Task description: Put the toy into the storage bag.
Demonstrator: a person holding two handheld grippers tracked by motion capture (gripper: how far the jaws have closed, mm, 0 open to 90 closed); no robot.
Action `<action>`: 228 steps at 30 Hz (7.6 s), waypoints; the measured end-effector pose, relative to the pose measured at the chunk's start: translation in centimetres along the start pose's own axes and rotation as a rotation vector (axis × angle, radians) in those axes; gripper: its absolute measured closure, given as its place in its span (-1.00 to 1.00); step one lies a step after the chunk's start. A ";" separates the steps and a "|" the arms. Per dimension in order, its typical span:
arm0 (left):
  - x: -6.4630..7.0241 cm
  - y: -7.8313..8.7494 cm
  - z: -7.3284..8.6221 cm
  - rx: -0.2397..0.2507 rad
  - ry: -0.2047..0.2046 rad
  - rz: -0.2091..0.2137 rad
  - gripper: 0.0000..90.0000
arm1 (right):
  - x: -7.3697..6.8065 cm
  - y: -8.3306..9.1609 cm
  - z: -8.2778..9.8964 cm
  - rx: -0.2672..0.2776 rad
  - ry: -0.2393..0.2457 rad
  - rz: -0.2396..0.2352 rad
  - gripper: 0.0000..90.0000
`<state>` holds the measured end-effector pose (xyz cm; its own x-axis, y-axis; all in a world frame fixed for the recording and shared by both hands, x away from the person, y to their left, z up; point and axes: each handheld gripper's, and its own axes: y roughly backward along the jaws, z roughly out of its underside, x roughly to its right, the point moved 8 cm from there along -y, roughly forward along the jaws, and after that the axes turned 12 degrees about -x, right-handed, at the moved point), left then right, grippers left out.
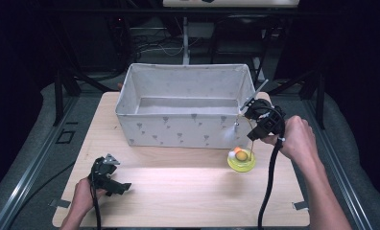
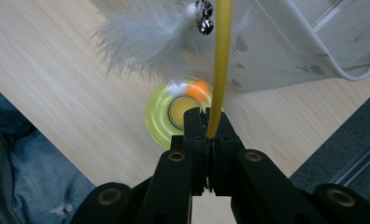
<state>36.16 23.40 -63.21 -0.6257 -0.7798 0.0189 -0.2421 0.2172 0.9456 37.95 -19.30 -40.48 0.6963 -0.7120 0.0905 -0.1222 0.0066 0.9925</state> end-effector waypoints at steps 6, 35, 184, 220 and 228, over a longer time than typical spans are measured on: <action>0.0 0.0 0.0 0.000 0.000 0.002 -1.00 | -0.1 0.6 -0.3 0.013 0.007 -0.009 0.96; 0.1 0.0 0.0 0.000 -0.002 -0.007 -1.00 | -0.5 4.7 -2.7 0.059 0.055 0.000 0.96; 0.2 0.1 -0.5 0.023 -0.033 0.008 -1.00 | 8.8 13.0 -11.2 0.211 -0.188 0.070 0.96; 0.2 0.1 -0.4 0.022 -0.034 0.007 -1.00 | 10.4 5.8 -11.8 0.180 -0.237 0.044 0.96; 0.2 0.2 -0.4 0.025 -0.033 0.007 -1.00 | 10.6 4.2 -11.2 0.160 -0.243 0.031 0.96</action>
<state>36.34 23.05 -62.92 -0.6518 -0.7582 0.0147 -0.2553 0.2376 0.9372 52.71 -18.93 -34.42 0.5032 -0.8606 0.0789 -0.2646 -0.0665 0.9621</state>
